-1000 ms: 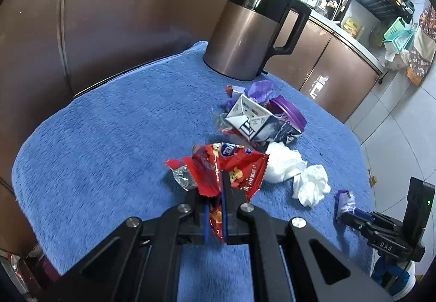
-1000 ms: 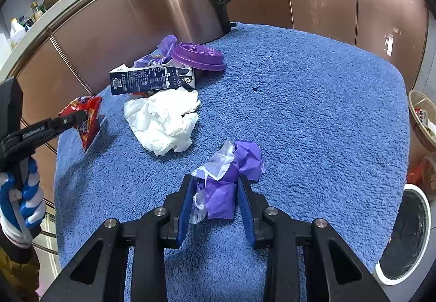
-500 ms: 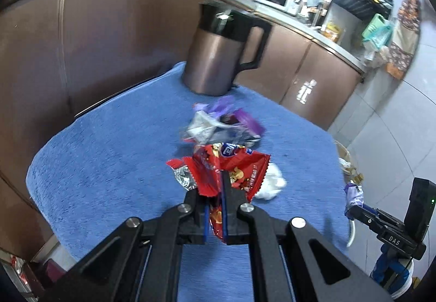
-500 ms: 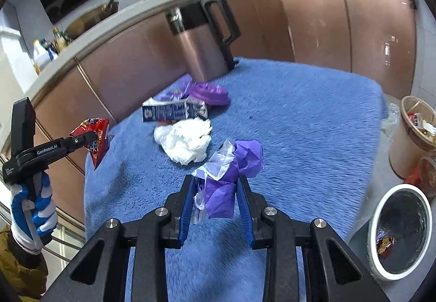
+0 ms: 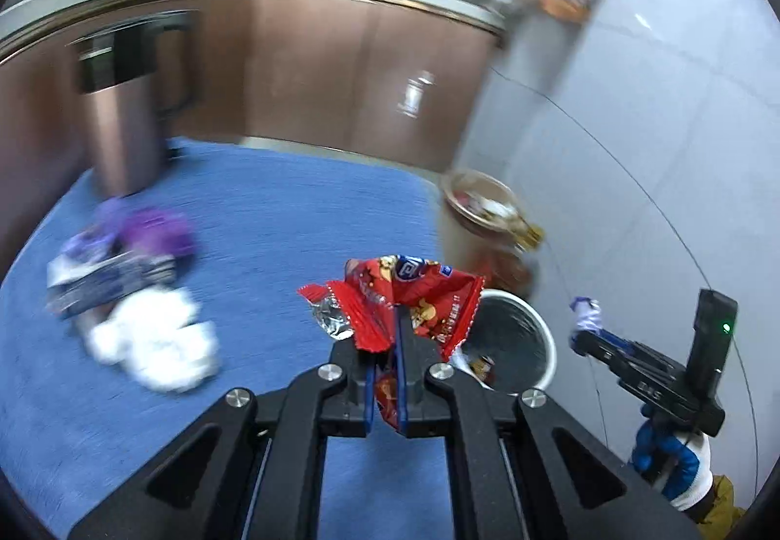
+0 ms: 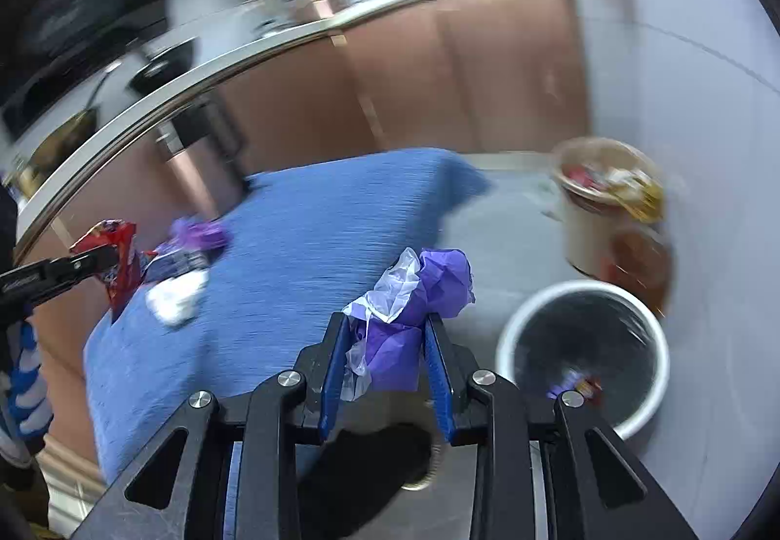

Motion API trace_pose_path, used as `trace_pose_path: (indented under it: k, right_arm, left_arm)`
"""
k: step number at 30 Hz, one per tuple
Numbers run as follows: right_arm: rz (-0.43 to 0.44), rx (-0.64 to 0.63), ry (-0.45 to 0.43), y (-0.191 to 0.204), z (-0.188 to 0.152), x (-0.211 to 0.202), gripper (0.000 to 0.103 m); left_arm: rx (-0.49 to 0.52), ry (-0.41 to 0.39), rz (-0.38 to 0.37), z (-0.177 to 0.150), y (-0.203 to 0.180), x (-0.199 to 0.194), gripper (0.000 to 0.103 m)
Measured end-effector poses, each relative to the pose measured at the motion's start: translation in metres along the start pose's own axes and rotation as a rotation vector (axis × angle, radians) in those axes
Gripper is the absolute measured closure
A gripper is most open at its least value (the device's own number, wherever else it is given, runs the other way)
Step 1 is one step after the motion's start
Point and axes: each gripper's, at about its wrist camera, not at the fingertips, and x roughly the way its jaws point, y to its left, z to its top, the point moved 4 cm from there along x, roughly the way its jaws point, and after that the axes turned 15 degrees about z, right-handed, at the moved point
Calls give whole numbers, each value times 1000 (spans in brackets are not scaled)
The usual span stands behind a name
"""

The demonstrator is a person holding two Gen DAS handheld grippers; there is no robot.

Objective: Collect trash
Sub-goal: 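Carry both items to the white bin and open both grippers over it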

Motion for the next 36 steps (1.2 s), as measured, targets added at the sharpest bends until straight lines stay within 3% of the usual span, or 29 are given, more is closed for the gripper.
trace_pose_path:
  k: [9, 18, 23, 27, 31, 36]
  right_arm:
    - [-136, 138, 0, -89, -1, 0, 74]
    - [-214, 211, 19, -153, -3, 7, 73]
    - [-249, 222, 37, -171, -8, 12, 72]
    - [-281, 238, 44, -179, -15, 13, 58]
    - [-299, 250, 50, -180, -23, 11, 54]
    - [-309, 250, 41, -169, -25, 4, 53]
  left_arm:
    - [181, 95, -121, 27, -144, 74, 97]
    - [260, 155, -158, 37, -224, 133, 97]
    - [257, 194, -198, 39, -247, 157, 93]
    - [245, 219, -224, 38, -255, 168, 90]
    - [223, 206, -238, 39, -247, 163, 59]
    - [193, 175, -248, 42, -231, 146, 58]
